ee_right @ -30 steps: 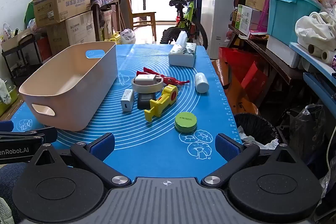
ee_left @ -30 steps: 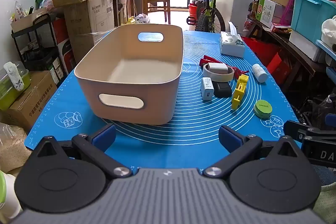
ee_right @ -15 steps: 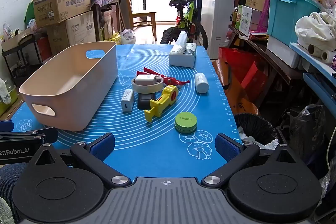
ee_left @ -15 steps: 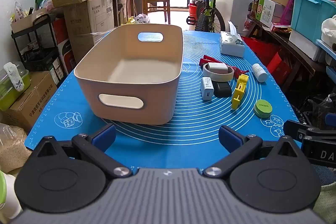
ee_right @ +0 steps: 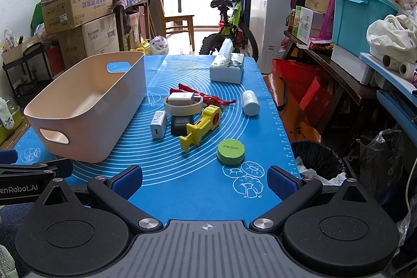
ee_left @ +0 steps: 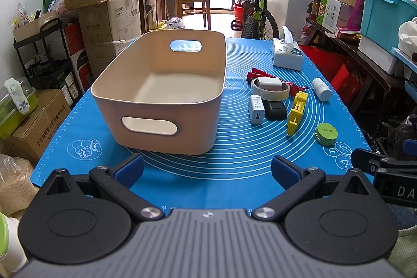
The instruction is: Organize rigid objects
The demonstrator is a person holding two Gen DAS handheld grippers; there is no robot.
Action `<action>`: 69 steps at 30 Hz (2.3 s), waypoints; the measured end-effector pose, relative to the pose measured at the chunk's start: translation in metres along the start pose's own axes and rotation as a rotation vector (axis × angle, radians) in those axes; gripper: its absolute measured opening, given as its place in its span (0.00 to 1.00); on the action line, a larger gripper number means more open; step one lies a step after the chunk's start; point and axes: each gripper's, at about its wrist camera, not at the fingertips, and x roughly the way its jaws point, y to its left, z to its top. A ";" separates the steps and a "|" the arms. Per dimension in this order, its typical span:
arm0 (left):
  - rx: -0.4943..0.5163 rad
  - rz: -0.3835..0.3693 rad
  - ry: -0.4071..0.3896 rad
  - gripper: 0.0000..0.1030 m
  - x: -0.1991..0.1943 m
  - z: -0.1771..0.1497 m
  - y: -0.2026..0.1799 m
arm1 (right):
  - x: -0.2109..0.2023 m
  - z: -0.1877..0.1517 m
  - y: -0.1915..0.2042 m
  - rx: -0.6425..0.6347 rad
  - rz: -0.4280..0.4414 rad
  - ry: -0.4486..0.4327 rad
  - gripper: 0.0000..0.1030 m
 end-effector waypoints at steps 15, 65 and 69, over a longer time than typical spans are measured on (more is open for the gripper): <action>0.001 0.001 0.001 1.00 0.000 0.000 0.000 | 0.000 0.000 0.000 0.000 0.000 0.000 0.98; -0.003 0.008 0.008 1.00 0.001 0.000 0.000 | 0.001 0.003 0.000 0.003 0.001 0.003 0.98; -0.001 0.010 0.007 1.00 -0.002 0.001 0.001 | -0.001 0.002 0.000 0.009 0.014 -0.022 0.98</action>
